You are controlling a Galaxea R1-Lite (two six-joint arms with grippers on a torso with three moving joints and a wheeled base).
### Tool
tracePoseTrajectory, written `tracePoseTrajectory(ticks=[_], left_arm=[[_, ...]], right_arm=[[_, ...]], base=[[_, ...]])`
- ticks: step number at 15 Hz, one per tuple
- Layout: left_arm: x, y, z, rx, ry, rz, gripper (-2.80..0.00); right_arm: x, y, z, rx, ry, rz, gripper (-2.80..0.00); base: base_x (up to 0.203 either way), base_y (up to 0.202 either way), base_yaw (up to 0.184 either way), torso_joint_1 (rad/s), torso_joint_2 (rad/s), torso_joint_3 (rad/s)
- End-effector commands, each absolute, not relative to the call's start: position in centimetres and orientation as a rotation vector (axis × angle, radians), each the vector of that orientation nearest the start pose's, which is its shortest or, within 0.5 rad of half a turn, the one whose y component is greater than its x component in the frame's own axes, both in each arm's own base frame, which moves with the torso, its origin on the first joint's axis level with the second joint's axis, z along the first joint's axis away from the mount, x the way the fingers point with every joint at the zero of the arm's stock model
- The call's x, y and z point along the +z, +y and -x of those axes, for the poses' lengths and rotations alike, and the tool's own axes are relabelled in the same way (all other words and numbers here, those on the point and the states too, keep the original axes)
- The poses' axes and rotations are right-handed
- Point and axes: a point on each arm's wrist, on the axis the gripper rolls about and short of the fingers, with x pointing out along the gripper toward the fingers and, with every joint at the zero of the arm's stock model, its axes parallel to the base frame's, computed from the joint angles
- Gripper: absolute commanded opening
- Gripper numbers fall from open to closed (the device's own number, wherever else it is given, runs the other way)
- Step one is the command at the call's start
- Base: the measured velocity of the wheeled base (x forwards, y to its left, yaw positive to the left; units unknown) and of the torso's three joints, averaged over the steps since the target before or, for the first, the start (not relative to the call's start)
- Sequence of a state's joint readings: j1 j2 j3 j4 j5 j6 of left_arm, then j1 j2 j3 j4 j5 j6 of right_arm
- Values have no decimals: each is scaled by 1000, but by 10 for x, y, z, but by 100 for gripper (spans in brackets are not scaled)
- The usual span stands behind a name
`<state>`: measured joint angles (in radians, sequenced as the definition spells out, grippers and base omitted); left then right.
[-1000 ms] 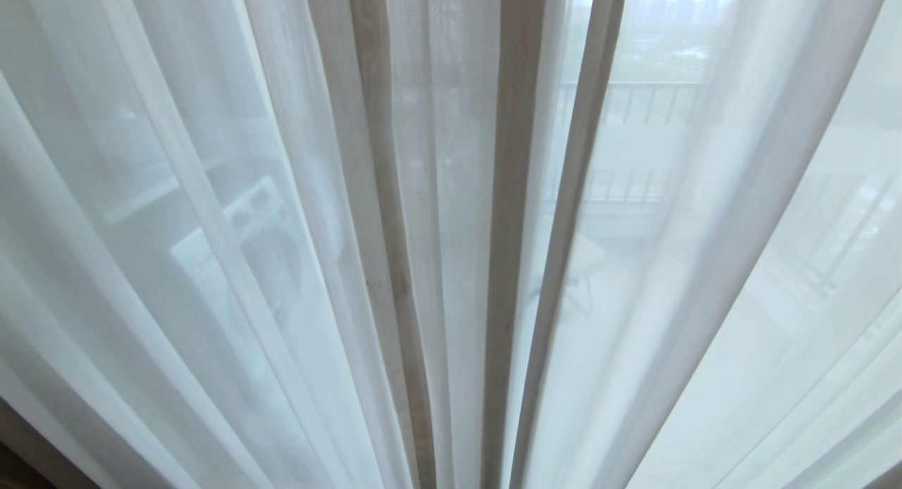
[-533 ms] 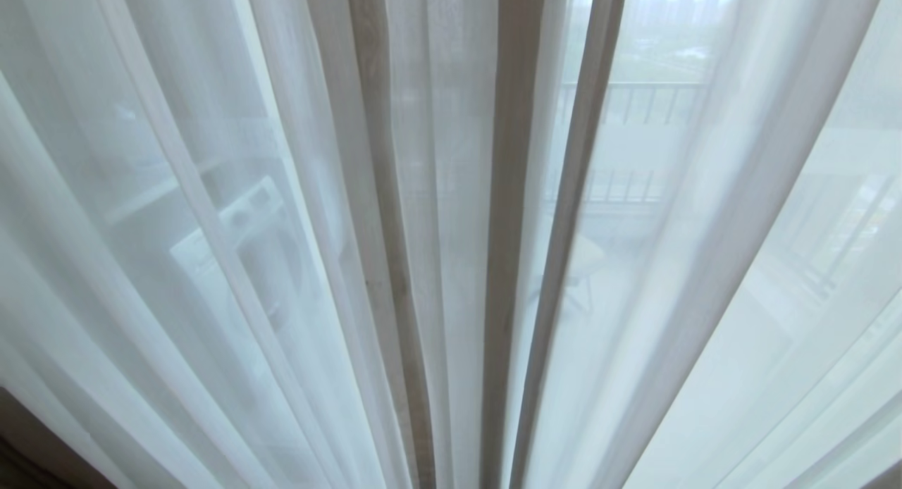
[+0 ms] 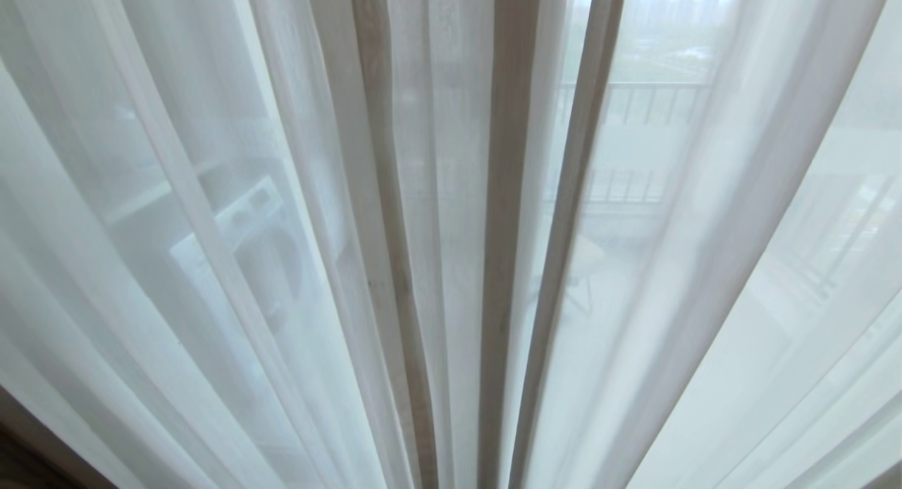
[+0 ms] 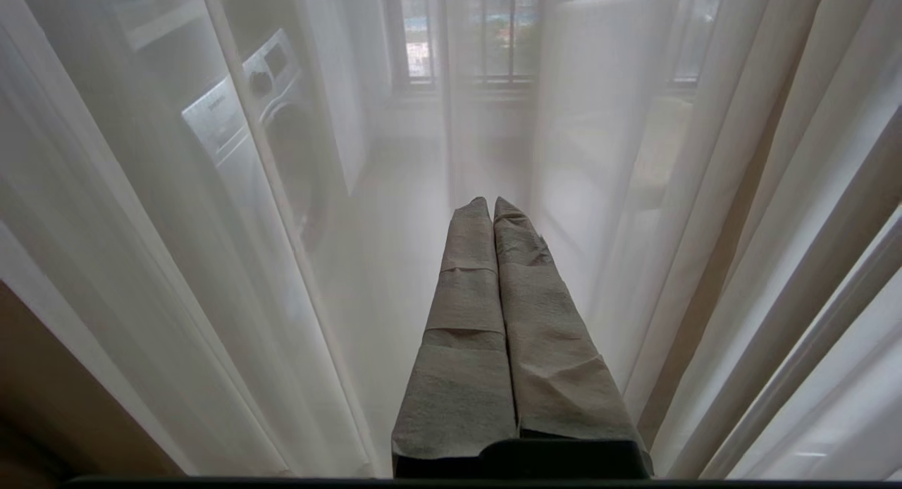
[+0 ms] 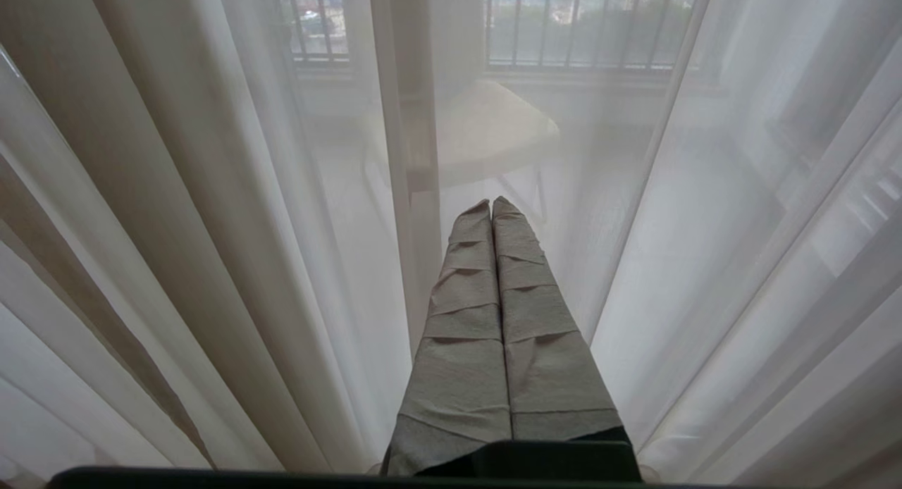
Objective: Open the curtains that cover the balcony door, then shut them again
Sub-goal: Pull the outer curtains open on both sides
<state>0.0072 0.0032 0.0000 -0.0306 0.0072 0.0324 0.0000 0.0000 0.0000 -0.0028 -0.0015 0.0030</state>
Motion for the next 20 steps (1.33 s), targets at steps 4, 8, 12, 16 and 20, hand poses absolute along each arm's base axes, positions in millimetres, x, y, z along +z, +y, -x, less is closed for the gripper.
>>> tracePoseTrajectory(ticks=[4, 8, 12, 16, 20], left_arm=[[79, 0, 23, 16, -30, -40, -280], [79, 0, 23, 15, -30, -39, -280], [82, 0, 24, 2, -40, -29, -280], [114, -1, 27, -16, -67, -29, -280], [185, -2, 16, -105, -84, -31, -280]], right_arm=[[76, 0, 23, -2, -3, -3, -280], [76, 0, 23, -2, -3, -3, -280], [76, 0, 23, -2, -3, -3, -280], [76, 0, 23, -2, -3, -3, -280], [76, 0, 23, -2, -3, -3, -280]], base=[[0, 0, 0, 0, 0, 0], [0, 0, 0, 0, 0, 0], [0, 0, 0, 0, 0, 0], [0, 0, 0, 0, 0, 0], [0, 0, 0, 0, 0, 0]])
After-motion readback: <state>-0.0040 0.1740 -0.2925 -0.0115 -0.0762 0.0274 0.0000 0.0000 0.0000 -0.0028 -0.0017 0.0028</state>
